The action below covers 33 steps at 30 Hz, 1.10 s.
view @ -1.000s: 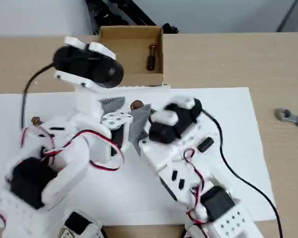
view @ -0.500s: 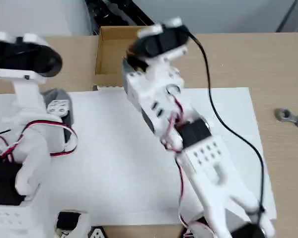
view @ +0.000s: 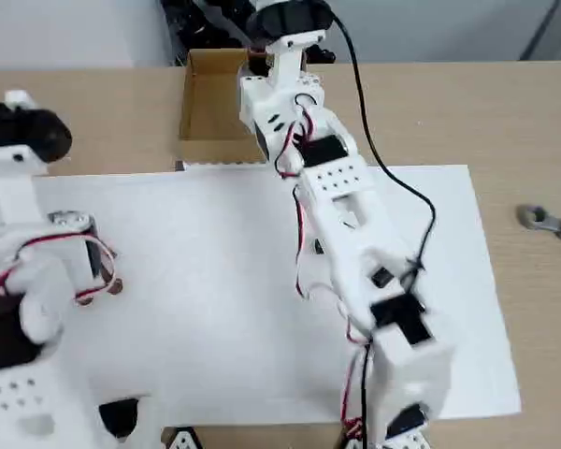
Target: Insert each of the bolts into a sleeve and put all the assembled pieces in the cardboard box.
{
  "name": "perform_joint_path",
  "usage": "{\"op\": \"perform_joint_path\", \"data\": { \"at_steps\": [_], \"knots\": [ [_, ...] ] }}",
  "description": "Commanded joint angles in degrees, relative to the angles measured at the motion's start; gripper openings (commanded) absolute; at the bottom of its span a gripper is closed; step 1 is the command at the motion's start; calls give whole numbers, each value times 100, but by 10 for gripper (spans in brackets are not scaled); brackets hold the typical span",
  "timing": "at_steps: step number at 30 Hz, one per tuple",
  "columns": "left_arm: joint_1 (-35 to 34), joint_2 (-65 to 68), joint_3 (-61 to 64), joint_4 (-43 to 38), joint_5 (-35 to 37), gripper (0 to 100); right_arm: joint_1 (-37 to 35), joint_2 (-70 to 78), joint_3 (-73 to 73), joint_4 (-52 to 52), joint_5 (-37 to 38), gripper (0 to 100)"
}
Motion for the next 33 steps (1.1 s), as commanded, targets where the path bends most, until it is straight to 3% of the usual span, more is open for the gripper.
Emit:
{"op": "perform_joint_path", "data": {
  "at_steps": [1,12,24,33],
  "knots": [
    [-44,-624,365,-246,-44,6,198,760,-1073,-163,-35,2],
    [-44,-2602,1974,-466,-422,6,242,2765,-2769,-110,-9,4],
    [-44,-2866,2176,-466,-422,6,259,3310,-2866,-84,281,6],
    [-44,-2866,2176,-466,-422,6,242,3336,-2866,462,475,187]
  ]
}}
